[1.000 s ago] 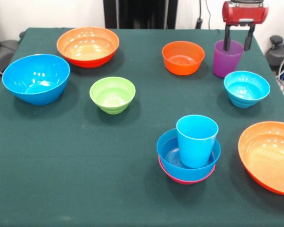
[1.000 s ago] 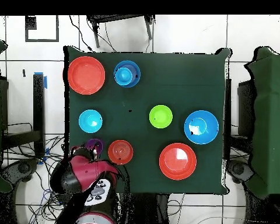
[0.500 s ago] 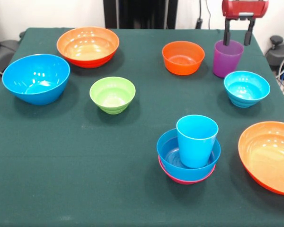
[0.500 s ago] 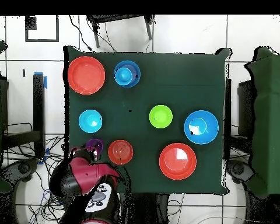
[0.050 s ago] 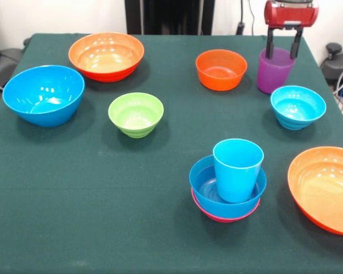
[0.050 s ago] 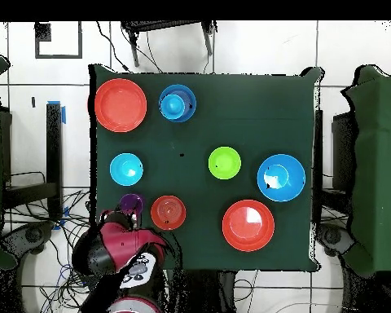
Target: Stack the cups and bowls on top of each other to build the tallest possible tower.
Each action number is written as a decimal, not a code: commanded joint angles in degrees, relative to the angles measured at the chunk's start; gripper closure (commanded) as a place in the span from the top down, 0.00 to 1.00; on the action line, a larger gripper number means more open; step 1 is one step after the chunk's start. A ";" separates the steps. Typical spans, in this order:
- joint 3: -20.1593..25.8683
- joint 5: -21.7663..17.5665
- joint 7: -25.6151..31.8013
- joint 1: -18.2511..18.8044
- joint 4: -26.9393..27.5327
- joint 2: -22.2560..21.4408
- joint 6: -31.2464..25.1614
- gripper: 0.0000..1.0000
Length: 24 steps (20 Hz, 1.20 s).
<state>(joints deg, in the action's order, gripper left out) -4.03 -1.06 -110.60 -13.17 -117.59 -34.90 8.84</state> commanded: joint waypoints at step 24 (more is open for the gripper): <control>2.79 -1.05 -7.62 -0.90 0.39 4.35 1.82 1.00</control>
<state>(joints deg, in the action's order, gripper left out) -4.15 -1.09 -110.60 -15.67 -117.35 -32.37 12.76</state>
